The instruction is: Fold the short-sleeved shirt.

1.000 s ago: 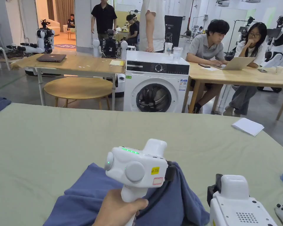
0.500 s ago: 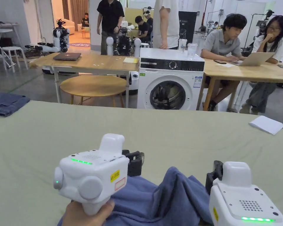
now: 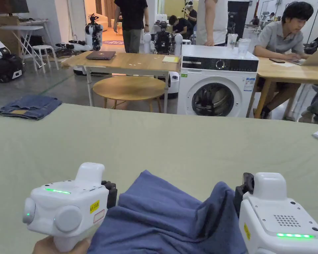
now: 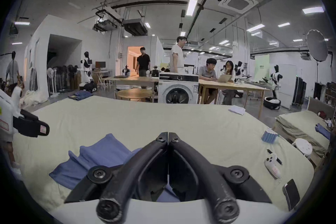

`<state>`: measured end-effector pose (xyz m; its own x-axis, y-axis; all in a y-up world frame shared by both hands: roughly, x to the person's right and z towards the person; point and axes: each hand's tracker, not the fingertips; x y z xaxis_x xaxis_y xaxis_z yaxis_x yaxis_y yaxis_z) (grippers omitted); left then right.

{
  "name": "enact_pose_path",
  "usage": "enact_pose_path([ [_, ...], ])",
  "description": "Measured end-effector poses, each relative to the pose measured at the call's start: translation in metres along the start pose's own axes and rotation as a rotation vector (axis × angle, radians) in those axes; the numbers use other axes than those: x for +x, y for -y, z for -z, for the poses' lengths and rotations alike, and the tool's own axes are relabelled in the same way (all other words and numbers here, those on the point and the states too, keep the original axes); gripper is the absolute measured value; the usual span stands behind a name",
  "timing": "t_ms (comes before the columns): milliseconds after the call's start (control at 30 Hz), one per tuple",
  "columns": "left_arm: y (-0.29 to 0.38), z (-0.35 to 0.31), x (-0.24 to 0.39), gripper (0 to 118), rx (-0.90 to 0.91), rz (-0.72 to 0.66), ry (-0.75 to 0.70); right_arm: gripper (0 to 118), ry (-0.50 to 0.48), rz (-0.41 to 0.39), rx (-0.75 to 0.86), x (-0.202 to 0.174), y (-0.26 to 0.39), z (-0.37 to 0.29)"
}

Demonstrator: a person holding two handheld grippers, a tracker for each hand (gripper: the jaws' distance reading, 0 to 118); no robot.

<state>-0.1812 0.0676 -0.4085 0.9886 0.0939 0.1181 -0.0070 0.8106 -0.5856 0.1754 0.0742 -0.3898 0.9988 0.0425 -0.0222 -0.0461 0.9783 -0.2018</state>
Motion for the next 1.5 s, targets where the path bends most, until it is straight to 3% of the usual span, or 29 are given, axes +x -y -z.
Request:
enact_pose_path([
  [200,0.022,0.045,-0.028,0,-0.350,-0.057,0.025,0,-0.009,-0.020,-0.023,-0.001,0.002,0.001],
  [300,0.040,0.067,-0.040,26,-0.461,-0.156,0.040,0,-0.018,-0.029,-0.043,0.001,0.004,0.001],
  [400,0.052,0.077,-0.049,36,-0.499,-0.238,0.003,0,-0.017,-0.057,-0.049,0.002,0.007,-0.002],
  [500,0.062,0.085,-0.053,58,-0.540,-0.268,-0.078,0,-0.015,-0.075,-0.058,0.004,0.010,-0.003],
  [600,0.070,0.088,-0.050,57,-0.544,-0.253,-0.082,0,-0.010,-0.077,-0.071,0.006,0.013,-0.005],
  [700,0.071,0.085,-0.030,54,-0.532,-0.151,-0.145,0,0.001,-0.070,-0.091,0.009,0.018,-0.004],
  [767,0.074,0.084,-0.012,34,-0.539,-0.021,-0.144,0,0.005,-0.055,-0.103,0.012,0.022,-0.004],
  [833,0.077,0.082,-0.003,2,-0.526,-0.019,-0.099,0,0.016,-0.044,-0.117,0.017,0.026,-0.004],
  [900,0.081,0.082,-0.001,0,-0.528,-0.033,-0.066,0,0.027,-0.032,-0.132,0.023,0.029,-0.002],
  [967,0.081,0.080,0.002,0,-0.512,0.038,-0.084,0,0.036,-0.022,-0.147,0.037,0.033,0.003],
  [1033,0.078,0.076,-0.006,0,-0.503,-0.033,-0.067,0,0.050,-0.004,-0.175,0.057,0.034,0.013],
  [1133,0.075,0.068,-0.018,0,-0.474,-0.124,-0.019,0,0.039,0.035,-0.303,0.090,0.037,0.040],
  [1267,0.073,0.058,-0.025,0,-0.447,-0.112,-0.011,0,0.022,0.064,-0.464,0.122,0.048,0.078],
  [1333,0.074,0.056,-0.029,0,-0.425,-0.137,-0.007,16,0.017,0.019,-0.544,0.129,0.056,0.095],
  [1400,0.075,0.054,-0.031,0,-0.416,-0.145,-0.005,20,-0.011,0.008,-0.622,0.135,0.068,0.111],
  [1467,0.075,0.054,-0.030,0,-0.405,-0.150,-0.004,58,-0.044,0.068,-0.711,0.143,0.081,0.127],
  [1500,0.075,0.054,-0.030,0,-0.404,-0.143,-0.006,62,-0.045,0.089,-0.751,0.146,0.088,0.136],
])
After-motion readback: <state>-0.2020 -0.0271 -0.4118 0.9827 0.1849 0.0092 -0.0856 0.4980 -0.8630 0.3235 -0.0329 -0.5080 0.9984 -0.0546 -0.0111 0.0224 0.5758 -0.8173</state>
